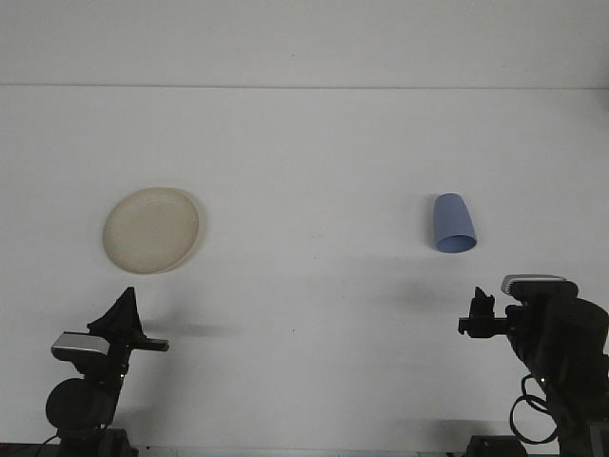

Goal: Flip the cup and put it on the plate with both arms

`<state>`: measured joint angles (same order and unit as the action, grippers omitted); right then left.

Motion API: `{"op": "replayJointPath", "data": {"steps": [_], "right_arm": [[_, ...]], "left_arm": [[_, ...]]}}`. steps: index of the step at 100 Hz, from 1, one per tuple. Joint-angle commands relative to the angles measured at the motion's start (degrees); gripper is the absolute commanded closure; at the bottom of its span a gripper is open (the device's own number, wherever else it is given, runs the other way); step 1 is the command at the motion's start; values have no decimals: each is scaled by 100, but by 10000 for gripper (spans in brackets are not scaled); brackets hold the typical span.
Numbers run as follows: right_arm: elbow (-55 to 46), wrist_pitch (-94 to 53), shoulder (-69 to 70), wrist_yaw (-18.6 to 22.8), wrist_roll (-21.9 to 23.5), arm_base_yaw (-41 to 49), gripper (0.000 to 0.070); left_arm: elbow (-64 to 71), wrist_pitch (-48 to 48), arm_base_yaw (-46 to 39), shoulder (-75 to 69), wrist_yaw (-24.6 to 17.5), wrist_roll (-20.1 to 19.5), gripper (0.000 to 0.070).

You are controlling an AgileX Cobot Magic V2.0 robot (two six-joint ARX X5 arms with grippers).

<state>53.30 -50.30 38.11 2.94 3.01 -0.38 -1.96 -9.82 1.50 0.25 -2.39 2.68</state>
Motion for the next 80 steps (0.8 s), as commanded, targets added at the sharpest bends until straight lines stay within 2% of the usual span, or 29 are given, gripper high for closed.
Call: {"op": "replayJointPath", "data": {"steps": [1, 45, 54, 80], "right_arm": [[85, 37, 20, -4, -2, 4, 140], [72, 887, 334, -188, -44, 4, 141], [0, 1294, 555, -186, -197, 4, 141], [-603, 2645, 1215, -144, -245, -2, 141]], "left_arm": [[114, -57, -9, -7, -28, 42, 689], [114, -57, -9, -7, -28, 42, 689], [114, -57, -9, -7, -28, 42, 689], [114, -57, -9, -7, -26, 42, 689]]}}
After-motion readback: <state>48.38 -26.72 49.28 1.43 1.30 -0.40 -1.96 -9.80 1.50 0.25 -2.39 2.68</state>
